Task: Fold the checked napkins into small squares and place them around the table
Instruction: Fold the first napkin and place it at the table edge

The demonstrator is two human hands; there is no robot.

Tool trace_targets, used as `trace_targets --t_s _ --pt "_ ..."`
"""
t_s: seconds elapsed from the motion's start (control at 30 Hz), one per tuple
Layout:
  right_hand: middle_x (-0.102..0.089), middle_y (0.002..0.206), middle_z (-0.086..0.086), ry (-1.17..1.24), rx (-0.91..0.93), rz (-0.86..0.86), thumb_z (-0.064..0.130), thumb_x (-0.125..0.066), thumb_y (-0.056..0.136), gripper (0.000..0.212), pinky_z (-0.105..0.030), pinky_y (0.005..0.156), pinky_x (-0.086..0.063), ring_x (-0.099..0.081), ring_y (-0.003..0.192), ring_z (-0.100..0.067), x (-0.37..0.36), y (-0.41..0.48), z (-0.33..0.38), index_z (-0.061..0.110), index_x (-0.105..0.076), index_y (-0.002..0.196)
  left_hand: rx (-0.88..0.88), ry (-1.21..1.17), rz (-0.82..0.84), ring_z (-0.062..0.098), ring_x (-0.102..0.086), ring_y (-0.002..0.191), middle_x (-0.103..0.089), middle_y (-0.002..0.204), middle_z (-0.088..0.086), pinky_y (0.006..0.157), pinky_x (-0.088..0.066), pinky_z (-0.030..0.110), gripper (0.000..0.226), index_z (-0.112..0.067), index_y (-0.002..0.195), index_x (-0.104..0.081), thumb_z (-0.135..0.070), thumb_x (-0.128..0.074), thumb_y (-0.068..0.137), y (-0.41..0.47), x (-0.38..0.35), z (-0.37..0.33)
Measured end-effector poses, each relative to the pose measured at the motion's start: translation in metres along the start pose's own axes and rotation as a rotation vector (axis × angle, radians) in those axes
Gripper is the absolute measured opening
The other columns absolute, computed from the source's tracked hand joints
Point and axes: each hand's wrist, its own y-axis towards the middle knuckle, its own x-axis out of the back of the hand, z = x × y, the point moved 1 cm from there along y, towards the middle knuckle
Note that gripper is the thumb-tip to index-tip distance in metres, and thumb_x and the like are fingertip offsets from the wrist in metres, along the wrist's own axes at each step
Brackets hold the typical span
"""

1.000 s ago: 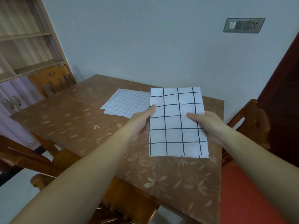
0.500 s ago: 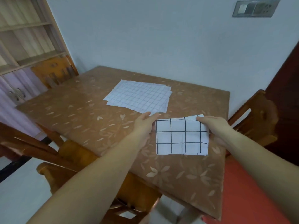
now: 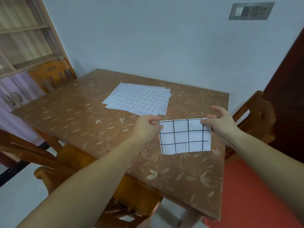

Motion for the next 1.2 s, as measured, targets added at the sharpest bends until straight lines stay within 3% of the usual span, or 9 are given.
trace_targets --t_s 0.1,0.23,0.43,0.67,0.8,0.87,1.0,1.1,1.2 --pt "-0.060 0.115 0.001 -0.061 0.094 -0.033 0.008 -0.078 0.078 0.050 -0.029 0.080 -0.051 -0.060 0.106 -0.017 0.003 -0.004 0.000 0.023 -0.061 0.122 -0.055 0.067 0.010 0.004 -0.056 0.065 -0.058 0.068 -0.009 0.066 -0.043 0.013 0.029 -0.018 0.111 -0.072 -0.013 -0.075 0.082 -0.002 0.000 -0.002" --pt "-0.070 0.102 -0.003 -0.018 0.094 -0.009 0.008 -0.077 0.079 0.017 -0.037 0.090 -0.055 -0.067 0.100 -0.024 0.005 -0.005 0.005 0.018 -0.074 0.093 -0.070 0.034 -0.008 -0.001 -0.057 0.063 -0.061 0.067 -0.013 0.059 -0.041 0.007 0.021 -0.020 0.103 -0.074 -0.018 -0.075 0.083 -0.005 0.002 -0.008" --pt "-0.069 0.099 0.005 -0.141 0.188 0.094 0.014 -0.084 0.072 0.024 -0.026 0.082 -0.051 -0.065 0.093 -0.012 0.011 -0.014 0.020 0.019 -0.075 0.093 -0.127 -0.032 0.010 -0.007 -0.057 0.060 -0.068 0.069 -0.013 0.058 -0.043 0.006 0.004 -0.017 0.085 -0.077 -0.017 -0.076 0.081 -0.014 0.013 -0.024" --pt "-0.067 0.075 0.010 -0.705 0.347 0.246 0.023 -0.075 0.083 0.015 -0.022 0.058 -0.043 -0.060 0.073 -0.013 0.011 -0.020 0.034 0.030 -0.070 0.071 -0.197 -0.089 0.000 0.002 -0.065 0.078 -0.074 0.086 -0.006 0.072 -0.048 0.015 0.005 -0.019 0.082 -0.076 -0.021 -0.073 0.085 -0.022 0.028 -0.042" --pt "-0.064 0.099 0.014 -0.933 0.379 0.393 0.042 -0.072 0.081 0.015 -0.028 0.082 -0.046 -0.058 0.095 -0.012 -0.004 -0.027 0.038 0.031 -0.067 0.088 -0.205 -0.098 0.061 0.001 -0.068 0.072 -0.075 0.081 -0.008 0.067 -0.050 0.015 0.005 -0.021 0.081 -0.077 -0.021 -0.073 0.085 -0.028 0.032 -0.054" --pt "-0.068 0.099 0.014 -0.845 0.418 0.478 0.047 -0.071 0.080 0.018 -0.032 0.089 -0.049 -0.062 0.096 -0.010 -0.019 -0.038 0.047 0.033 -0.069 0.091 -0.198 -0.070 0.104 0.007 -0.071 0.081 -0.076 0.084 -0.008 0.076 -0.055 0.023 0.006 -0.024 0.080 -0.077 -0.025 -0.074 0.085 -0.030 0.030 -0.059" --pt "-0.048 0.061 0.003 -0.674 0.505 0.550 0.041 -0.067 0.086 0.034 -0.028 0.057 -0.035 -0.042 0.055 -0.011 -0.046 -0.059 0.068 0.011 -0.062 0.071 -0.219 -0.015 0.166 0.009 -0.071 0.079 -0.076 0.083 -0.006 0.074 -0.056 0.023 0.011 -0.021 0.082 -0.078 -0.027 -0.070 0.088 -0.036 0.029 -0.068" --pt "-0.033 0.060 -0.004 -0.570 0.462 0.526 0.030 -0.066 0.089 0.043 -0.029 0.053 -0.024 -0.030 0.055 -0.016 -0.052 -0.063 0.075 0.002 -0.047 0.063 -0.279 -0.022 0.107 0.001 -0.065 0.071 -0.073 0.076 -0.011 0.065 -0.048 0.016 0.014 -0.022 0.083 -0.077 -0.028 -0.067 0.091 -0.040 0.035 -0.072" --pt "-0.040 0.064 -0.011 -0.424 0.409 0.507 0.029 -0.067 0.089 0.045 -0.030 0.058 -0.031 -0.037 0.059 -0.019 -0.050 -0.062 0.077 -0.009 -0.052 0.072 -0.280 -0.021 0.091 -0.004 -0.054 0.050 -0.060 0.052 -0.019 0.053 -0.038 0.010 0.013 -0.021 0.085 -0.074 -0.031 -0.067 0.090 -0.043 0.041 -0.071"
